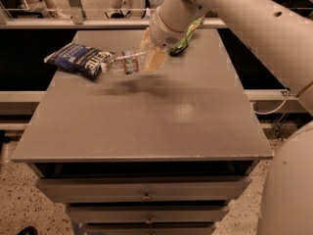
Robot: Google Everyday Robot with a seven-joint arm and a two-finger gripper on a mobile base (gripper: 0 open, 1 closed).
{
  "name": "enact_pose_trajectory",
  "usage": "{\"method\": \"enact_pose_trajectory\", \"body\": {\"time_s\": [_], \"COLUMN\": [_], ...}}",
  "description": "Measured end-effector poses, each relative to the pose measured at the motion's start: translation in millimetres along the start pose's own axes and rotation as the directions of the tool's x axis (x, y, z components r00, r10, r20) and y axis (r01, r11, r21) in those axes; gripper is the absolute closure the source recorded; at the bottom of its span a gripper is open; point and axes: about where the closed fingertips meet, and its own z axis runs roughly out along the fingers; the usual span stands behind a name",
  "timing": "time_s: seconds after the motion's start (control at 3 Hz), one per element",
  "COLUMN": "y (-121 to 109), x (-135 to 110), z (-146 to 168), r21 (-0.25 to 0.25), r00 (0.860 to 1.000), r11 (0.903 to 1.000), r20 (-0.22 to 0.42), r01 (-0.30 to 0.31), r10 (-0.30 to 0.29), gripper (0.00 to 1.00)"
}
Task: Move water bottle near blue chip bag
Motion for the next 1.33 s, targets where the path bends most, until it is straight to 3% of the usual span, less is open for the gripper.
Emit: {"method": "enact_pose_trajectory", "body": {"time_s": [0.33, 1.33], "y": [-14.8, -20.8], "x": [-21.2, -64.3], "z": [23.7, 81.8], "r21": [0.017, 0.009], "r00": [0.998, 0.982], "r11": [0.9983, 0.9845], "r20": [0.021, 0.066], "r01": [0.056, 0.175], "r10": [-0.056, -0.175], "gripper": [1.00, 1.00]}}
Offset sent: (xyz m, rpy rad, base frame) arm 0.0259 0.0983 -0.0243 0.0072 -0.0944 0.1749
